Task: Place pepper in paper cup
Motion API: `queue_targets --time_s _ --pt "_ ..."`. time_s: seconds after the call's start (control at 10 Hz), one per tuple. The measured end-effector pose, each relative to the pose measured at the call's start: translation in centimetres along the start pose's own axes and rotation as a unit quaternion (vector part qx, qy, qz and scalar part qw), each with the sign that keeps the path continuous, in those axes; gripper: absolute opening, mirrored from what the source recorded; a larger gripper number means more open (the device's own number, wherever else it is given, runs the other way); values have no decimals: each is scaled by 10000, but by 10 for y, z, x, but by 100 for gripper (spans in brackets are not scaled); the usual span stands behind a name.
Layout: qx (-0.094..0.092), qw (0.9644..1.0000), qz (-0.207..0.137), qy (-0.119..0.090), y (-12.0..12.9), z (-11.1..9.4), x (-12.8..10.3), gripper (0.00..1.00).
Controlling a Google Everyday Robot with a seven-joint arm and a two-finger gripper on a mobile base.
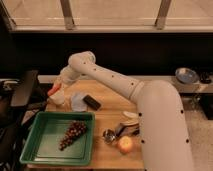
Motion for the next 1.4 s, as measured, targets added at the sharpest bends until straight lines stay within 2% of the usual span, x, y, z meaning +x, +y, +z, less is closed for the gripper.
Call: queue_targets --time_s 0.3,0.5,0.6,1.1,1.2,1.4 --pt "-36 9999 110 98 -7 14 12 0" --pt "-95 9999 44 82 -12 22 9 1" --pt "-126 9999 19 65 -14 27 7 8" --pt "-230 9996 -86 -153 -11 39 0 59" --pt "-249 9995 -100 -185 -10 40 -3 66" --pt "-267 9994 -109 -215 -7 39 -4 68"
